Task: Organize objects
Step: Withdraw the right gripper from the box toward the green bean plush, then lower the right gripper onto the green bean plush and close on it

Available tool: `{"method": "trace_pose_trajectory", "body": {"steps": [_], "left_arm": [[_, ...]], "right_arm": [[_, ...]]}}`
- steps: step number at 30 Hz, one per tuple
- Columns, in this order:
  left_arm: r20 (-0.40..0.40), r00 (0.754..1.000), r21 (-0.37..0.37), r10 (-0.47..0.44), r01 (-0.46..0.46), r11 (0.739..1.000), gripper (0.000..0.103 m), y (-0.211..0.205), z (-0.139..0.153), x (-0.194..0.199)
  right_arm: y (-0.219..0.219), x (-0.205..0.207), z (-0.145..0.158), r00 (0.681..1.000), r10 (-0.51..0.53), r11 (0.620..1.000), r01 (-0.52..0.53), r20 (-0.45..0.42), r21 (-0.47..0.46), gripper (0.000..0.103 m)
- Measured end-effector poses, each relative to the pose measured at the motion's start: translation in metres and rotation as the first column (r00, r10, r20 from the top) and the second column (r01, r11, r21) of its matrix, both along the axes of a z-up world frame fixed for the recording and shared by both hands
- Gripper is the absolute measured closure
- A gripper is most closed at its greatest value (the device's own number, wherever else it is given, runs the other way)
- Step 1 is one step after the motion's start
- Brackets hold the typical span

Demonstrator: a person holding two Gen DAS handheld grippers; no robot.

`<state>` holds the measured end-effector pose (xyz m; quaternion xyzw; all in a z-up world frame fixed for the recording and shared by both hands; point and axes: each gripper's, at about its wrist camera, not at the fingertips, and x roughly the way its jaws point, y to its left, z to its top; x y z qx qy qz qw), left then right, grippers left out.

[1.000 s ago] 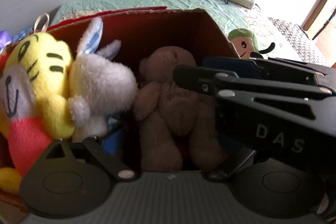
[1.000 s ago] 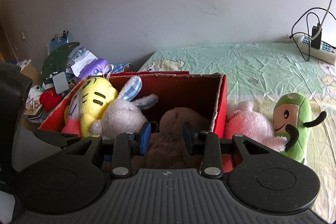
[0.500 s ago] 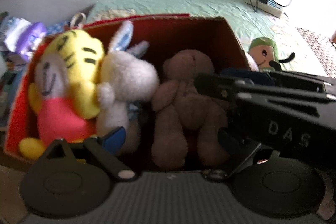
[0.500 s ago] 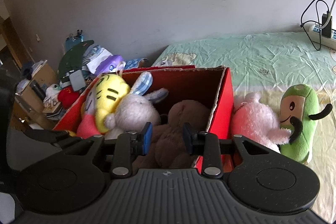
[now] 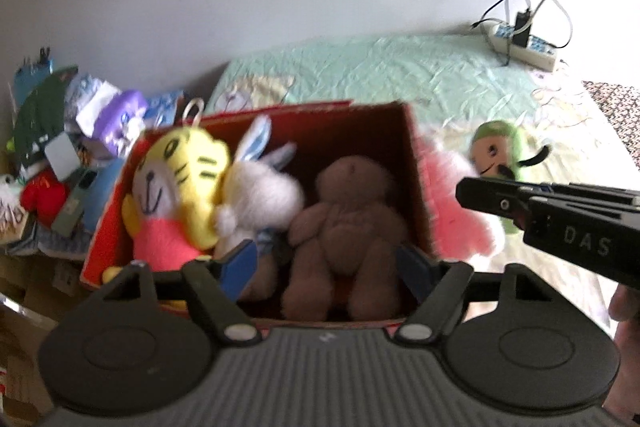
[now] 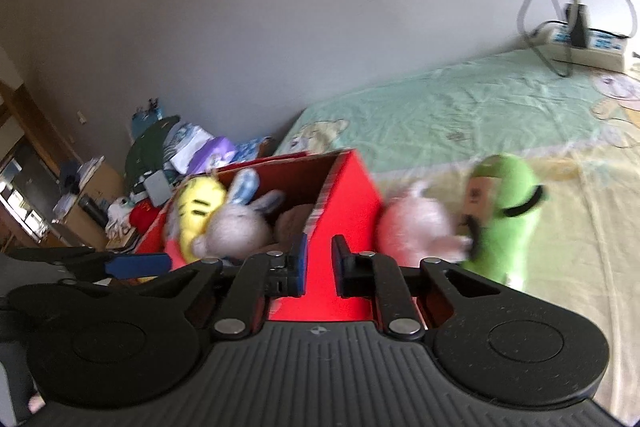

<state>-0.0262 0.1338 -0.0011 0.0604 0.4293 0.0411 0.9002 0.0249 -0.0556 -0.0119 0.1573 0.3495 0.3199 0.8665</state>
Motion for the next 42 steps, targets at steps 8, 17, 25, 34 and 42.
{"method": "trace_pose_trajectory", "body": {"steps": [8, 17, 25, 34, 42], "left_arm": [[-0.012, 0.998, -0.005, -0.069, 0.068, 0.998, 0.044, -0.057, -0.004, 0.006], [-0.064, 0.990, 0.007, -0.123, 0.124, 0.992, 0.046, -0.103, -0.027, 0.015], [-0.095, 0.982, -0.035, -0.163, 0.161, 0.986, 0.045, -0.117, -0.065, 0.022], [-0.094, 0.973, -0.123, -0.212, 0.200, 0.972, 0.045, -0.117, -0.089, 0.026], [-0.090, 0.964, -0.133, -0.251, 0.238, 0.962, 0.039, -0.119, -0.095, 0.029]], "right_arm": [[-0.051, 0.009, -0.016, 0.995, -0.073, 0.997, 0.072, -0.062, -0.012, 0.089], [-0.085, 0.019, -0.037, 0.985, -0.106, 0.994, 0.106, -0.138, -0.003, 0.082], [-0.103, 0.034, -0.059, 0.972, -0.111, 0.993, 0.116, -0.206, 0.013, 0.076], [-0.090, 0.060, -0.075, 0.971, -0.060, 0.997, 0.068, -0.231, 0.025, 0.059], [-0.064, 0.075, -0.086, 0.981, -0.020, 0.999, 0.014, -0.191, -0.034, 0.043]]}}
